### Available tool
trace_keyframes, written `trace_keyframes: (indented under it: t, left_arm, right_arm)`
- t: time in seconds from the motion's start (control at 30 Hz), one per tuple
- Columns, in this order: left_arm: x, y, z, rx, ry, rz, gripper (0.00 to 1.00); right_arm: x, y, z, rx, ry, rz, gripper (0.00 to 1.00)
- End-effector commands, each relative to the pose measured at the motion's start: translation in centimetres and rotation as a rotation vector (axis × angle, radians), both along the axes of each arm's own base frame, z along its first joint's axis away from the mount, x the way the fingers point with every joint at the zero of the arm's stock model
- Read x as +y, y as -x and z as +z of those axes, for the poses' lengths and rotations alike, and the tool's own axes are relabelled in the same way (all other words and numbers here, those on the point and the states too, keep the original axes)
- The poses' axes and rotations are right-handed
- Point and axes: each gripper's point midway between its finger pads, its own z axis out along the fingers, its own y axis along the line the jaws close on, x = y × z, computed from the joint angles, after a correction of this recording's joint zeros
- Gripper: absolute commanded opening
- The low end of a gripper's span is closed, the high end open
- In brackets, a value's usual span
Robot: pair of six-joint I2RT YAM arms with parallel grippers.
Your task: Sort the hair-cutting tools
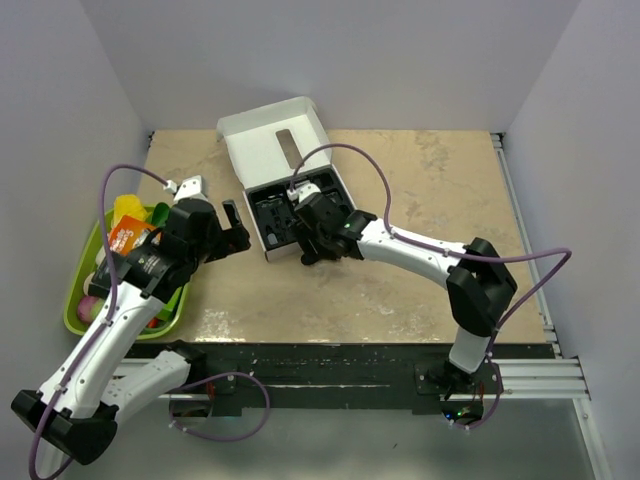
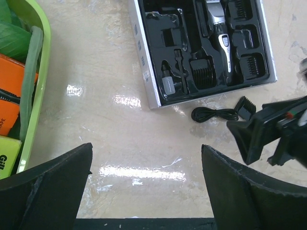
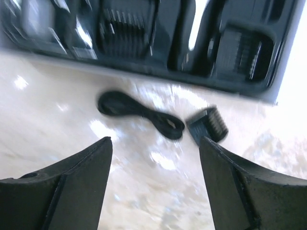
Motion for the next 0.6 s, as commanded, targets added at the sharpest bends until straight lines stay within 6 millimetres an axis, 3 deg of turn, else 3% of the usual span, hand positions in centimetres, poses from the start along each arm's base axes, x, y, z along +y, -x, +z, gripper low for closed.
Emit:
trace_keyframes:
  t: [0.0,0.1,0.17,0.33,0.37,0.47,0.57]
  left_arm:
    - [-0.4,-0.2,1.6,-0.061,0.025,-0.039,0.99]
    - [-1.0,-0.2,0.2,-0.041,0.032,-0.067,0.99]
    - [-2.6,-0.4,-0.5,-0.035,0.070,-0.132,0.99]
    - [-4.1,-0.7,-5.2,0.082,0.041,-0.187,0.96]
    - [-4.4,-1.0,-5.4,0.077,0.031,-0.191,0.96]
    - [-6.1,-1.1,-6.2,0.077,-0.032,-0.229,0.96]
    - [-9.0,-1.1,-6.7,0.087,-0.105,-0.304,0.94]
  right_arm:
    - [-2.5,1.3,-1.5,0.021,0.130,0.051,0.76]
    - [-3.1,1.4,-1.5,0.021,0.127,0.004,0.76]
    - [-4.2,1.2,-1.0,-0.001,0.137,-0.062,0.77]
    - [-7.4,1.9,0.8,-0.047,0.084,-0.281,0.81]
    - [-8.1,2.2,1.9,-0.060,0.043,-0.333,0.82]
    - [-9.5,3.1,2.5,-0.051,-0.008,-0.393,0.83]
    - [-11.1,3.8,3.8,-0.045,-0.084,-0.447,0.84]
